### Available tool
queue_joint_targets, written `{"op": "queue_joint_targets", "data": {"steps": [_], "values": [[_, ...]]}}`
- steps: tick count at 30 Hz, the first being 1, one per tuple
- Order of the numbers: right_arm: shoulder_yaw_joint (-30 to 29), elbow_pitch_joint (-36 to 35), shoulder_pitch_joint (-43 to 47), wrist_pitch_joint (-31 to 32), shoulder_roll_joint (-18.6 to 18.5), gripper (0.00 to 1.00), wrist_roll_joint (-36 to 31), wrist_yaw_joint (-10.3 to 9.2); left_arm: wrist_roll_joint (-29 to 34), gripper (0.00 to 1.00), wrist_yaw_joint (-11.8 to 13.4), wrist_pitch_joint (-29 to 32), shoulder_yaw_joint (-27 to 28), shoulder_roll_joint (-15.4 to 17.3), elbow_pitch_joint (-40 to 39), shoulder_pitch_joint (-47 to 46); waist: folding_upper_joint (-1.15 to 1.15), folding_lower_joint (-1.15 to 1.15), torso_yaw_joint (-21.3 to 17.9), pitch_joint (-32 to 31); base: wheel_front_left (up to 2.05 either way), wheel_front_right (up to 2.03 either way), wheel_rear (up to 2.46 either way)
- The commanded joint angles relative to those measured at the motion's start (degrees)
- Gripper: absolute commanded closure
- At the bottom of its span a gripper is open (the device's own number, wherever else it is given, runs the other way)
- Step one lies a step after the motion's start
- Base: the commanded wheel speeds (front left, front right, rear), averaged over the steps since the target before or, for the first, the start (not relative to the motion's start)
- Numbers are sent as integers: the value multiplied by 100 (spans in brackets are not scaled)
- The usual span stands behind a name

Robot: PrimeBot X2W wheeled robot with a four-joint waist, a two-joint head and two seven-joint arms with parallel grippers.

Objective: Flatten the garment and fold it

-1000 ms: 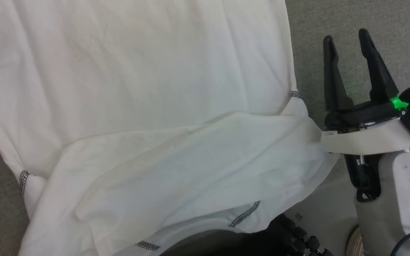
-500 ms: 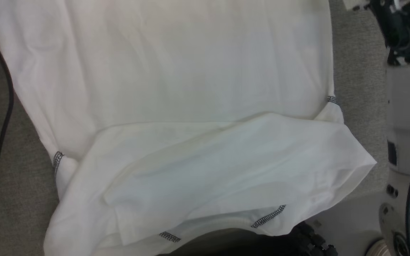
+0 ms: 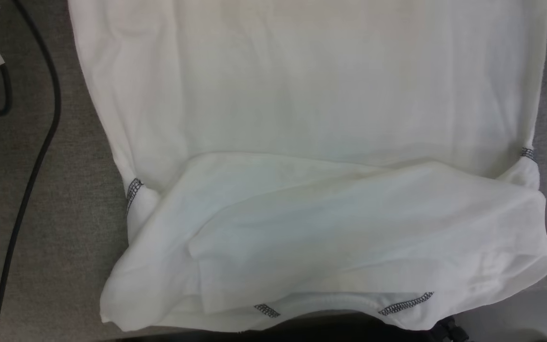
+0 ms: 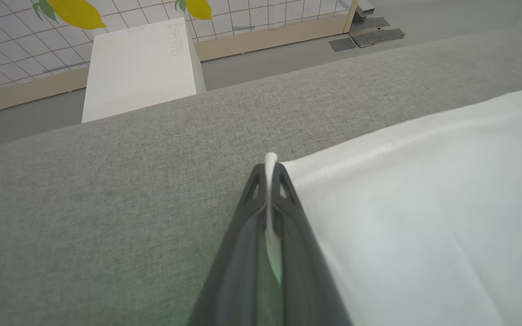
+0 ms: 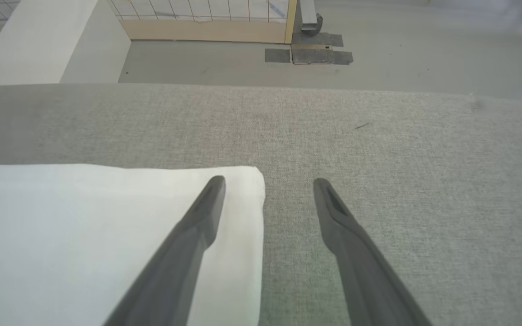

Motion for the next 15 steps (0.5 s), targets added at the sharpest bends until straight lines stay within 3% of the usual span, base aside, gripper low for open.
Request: {"op": "queue_joint_targets", "data": {"steps": [1, 3, 4, 5, 6, 9, 12, 15], "values": [[-104, 81, -106, 197, 3, 0, -191, -9, -29, 100, -41, -60, -35, -30, 19, -112, 0, -1, 181, 161, 0, 0, 0], [-224, 140, -193, 495, 3, 0, -429, -9, -42, 100, -65, -116, -60, -66, 40, -141, 0, -1, 226, 194, 0, 0, 0], [-284, 159, -234, 638, 3, 18, -495, -9, -47, 100, -75, -150, -73, -84, 57, -151, 0, -1, 248, 204, 0, 0, 0], [-318, 173, -259, 764, 3, 53, -537, -9, -51, 100, -83, -173, -83, -96, 74, -156, 0, -1, 262, 211, 0, 0, 0], [-321, 183, -277, 934, 3, 53, -619, -9, -56, 100, -91, -197, -93, -104, 97, -163, 0, -1, 270, 219, 0, 0, 0], [-290, 140, -281, 1299, 3, 98, -731, -9, -61, 100, -111, -246, -117, -104, 161, -182, 0, -1, 276, 224, 0, 0, 0], [-218, -5, -243, 1493, 3, 100, -694, -9, -67, 100, -123, -288, -129, -89, 232, -208, 0, -1, 263, 220, 0, 0, 0], [-148, -267, -191, 1282, 3, 100, -693, -9, -20, 100, -101, -416, -122, -51, 271, -266, 0, -1, 241, 213, 0, 0, 0]]}}
